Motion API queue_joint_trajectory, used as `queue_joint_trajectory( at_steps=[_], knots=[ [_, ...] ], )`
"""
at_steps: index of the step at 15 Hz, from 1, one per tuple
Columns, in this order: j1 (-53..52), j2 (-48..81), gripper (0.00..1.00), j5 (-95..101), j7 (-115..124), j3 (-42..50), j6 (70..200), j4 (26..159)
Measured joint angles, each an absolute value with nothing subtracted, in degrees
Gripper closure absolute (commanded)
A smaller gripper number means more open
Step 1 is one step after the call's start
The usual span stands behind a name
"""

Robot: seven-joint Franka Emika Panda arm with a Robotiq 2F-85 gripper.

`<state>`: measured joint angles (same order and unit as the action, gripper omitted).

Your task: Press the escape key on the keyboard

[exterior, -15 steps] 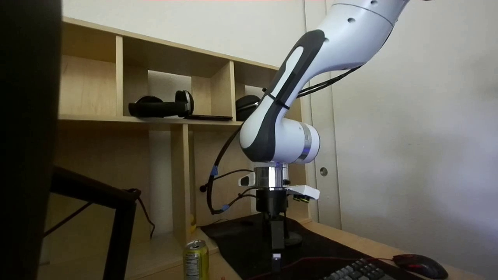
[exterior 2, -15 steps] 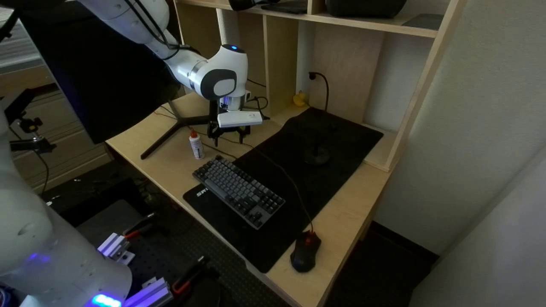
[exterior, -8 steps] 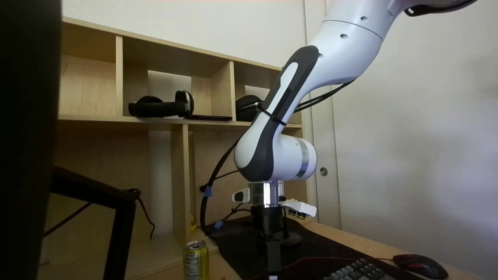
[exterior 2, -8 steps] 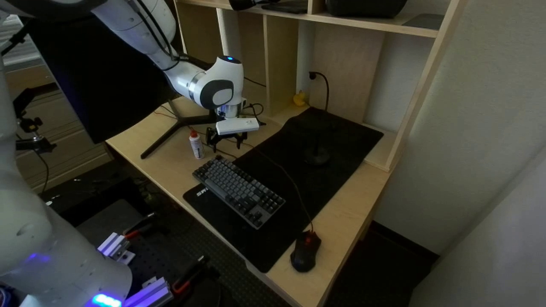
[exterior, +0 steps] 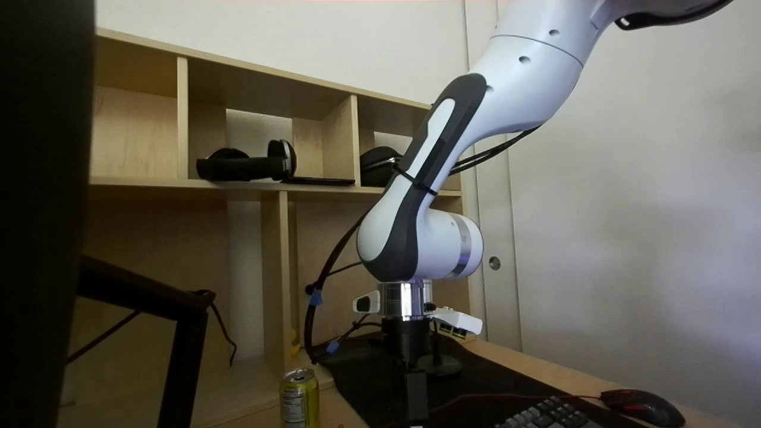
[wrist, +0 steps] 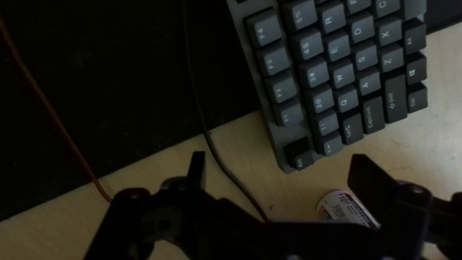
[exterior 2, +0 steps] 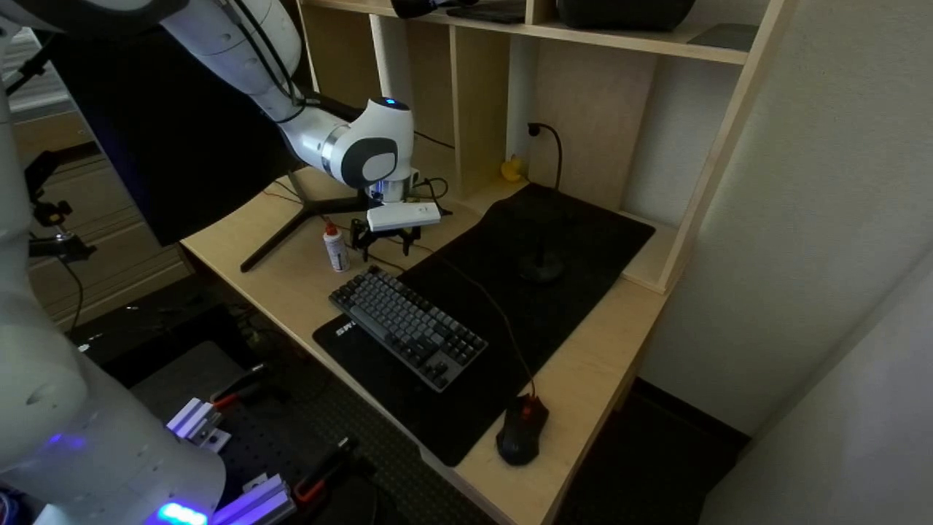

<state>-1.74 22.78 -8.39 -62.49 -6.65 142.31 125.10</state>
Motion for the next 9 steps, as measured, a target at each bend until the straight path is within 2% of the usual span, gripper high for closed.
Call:
queue_joint_trajectory(
  at_steps=[9],
  knots=[
    [-1.58, 22.78, 0.00, -7.84, -61.04, -7.17, 142.84, 125.10]
  ],
)
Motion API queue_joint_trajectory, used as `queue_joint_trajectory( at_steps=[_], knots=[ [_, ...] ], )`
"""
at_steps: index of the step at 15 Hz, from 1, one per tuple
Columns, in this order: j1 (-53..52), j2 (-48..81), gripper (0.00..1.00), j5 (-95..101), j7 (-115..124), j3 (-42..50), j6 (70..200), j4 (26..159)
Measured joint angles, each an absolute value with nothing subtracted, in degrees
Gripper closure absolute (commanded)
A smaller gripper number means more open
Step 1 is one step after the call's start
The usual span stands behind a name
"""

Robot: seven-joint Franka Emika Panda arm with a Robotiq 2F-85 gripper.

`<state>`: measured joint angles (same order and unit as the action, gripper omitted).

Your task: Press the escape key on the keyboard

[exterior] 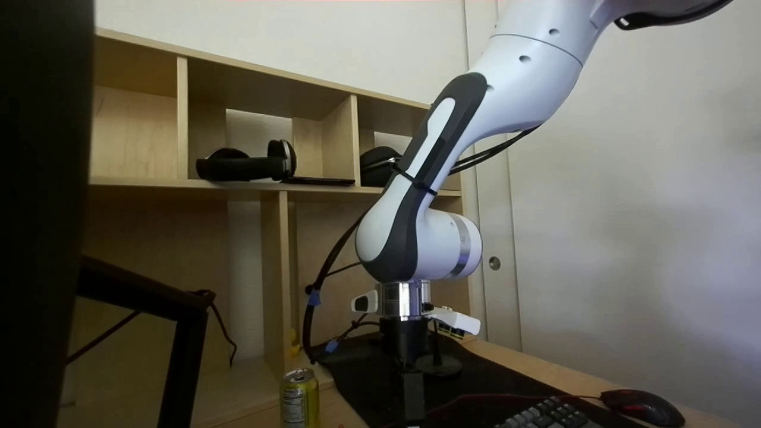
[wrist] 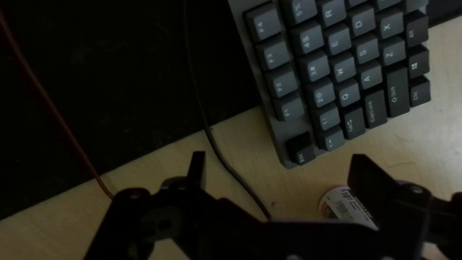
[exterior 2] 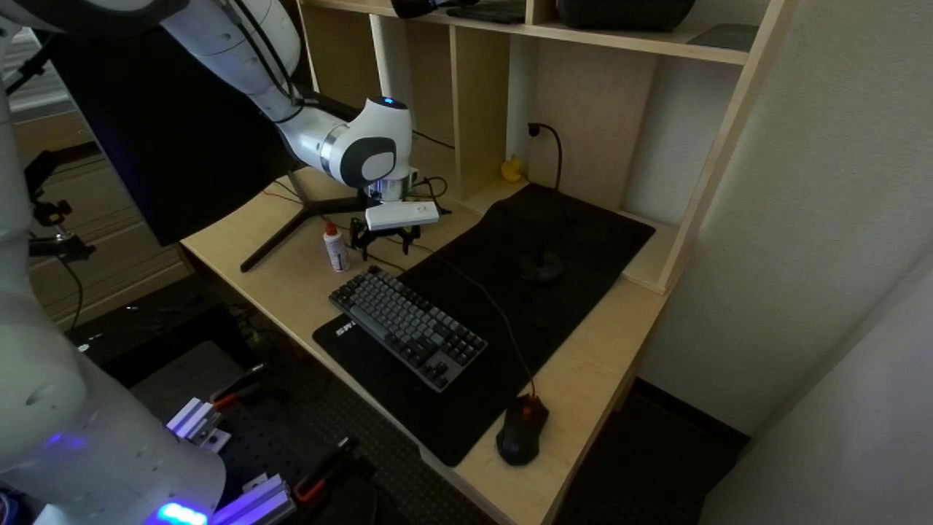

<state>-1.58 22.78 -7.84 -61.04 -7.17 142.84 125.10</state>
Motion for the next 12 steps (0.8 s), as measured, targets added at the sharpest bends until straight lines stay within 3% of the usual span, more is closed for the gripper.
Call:
queue_joint_trajectory(
  at_steps=[12],
  knots=[
    [-1.38, 32.64, 0.00, -4.44, -54.47, -7.79, 139.36, 115.44]
  ],
)
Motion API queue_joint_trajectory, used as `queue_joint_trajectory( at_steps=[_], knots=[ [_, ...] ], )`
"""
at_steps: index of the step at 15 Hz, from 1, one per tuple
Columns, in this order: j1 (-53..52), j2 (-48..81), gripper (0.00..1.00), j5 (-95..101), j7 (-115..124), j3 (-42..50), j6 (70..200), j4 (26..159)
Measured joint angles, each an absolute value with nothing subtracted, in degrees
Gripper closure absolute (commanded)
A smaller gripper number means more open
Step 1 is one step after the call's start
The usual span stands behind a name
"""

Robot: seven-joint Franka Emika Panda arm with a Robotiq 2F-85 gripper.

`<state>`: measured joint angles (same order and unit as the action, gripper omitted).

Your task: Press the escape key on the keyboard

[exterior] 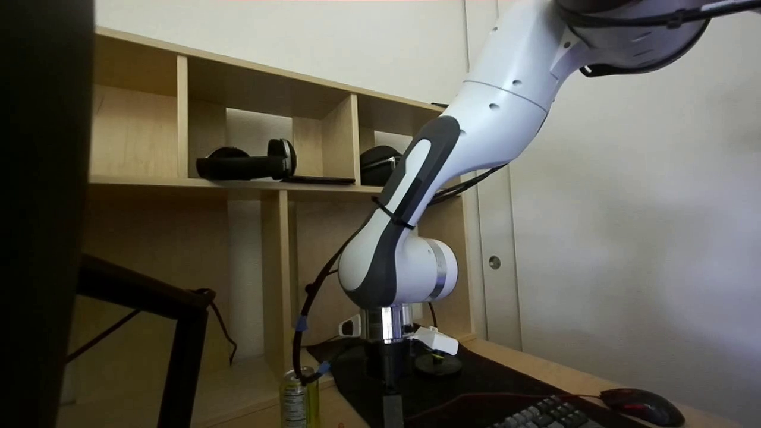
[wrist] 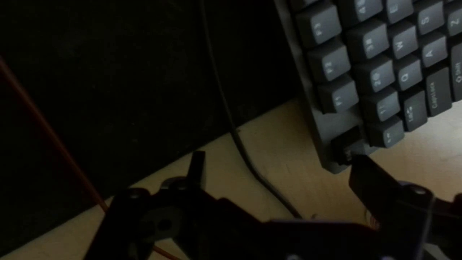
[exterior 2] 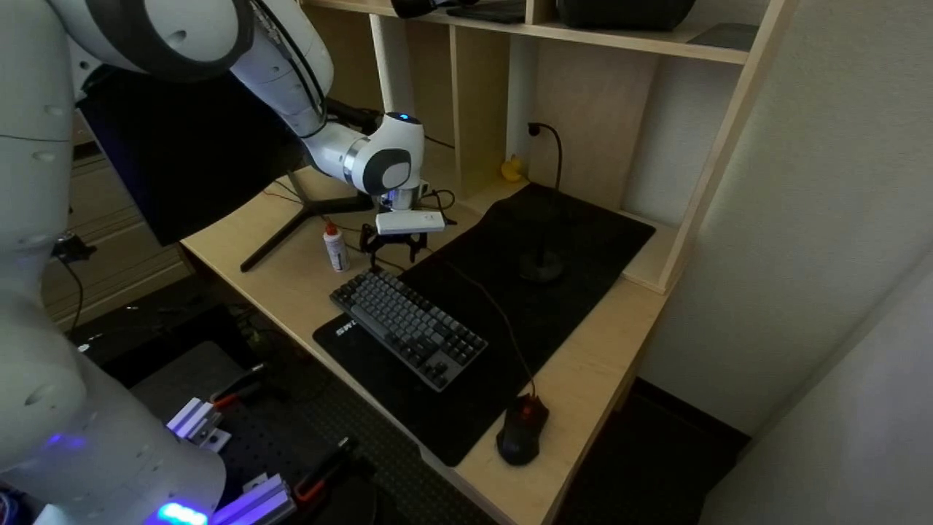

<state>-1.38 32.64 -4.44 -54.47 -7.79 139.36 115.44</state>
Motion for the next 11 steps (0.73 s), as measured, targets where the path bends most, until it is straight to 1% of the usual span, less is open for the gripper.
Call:
queue_joint_trajectory(
  at_steps=[6, 11],
  knots=[
    [1.02, 30.25, 0.00, -2.76, -54.58, -8.76, 137.97, 117.21],
    [5.77, 18.62, 0.00, -7.57, -63.14, -10.92, 134.45, 124.59]
  ],
)
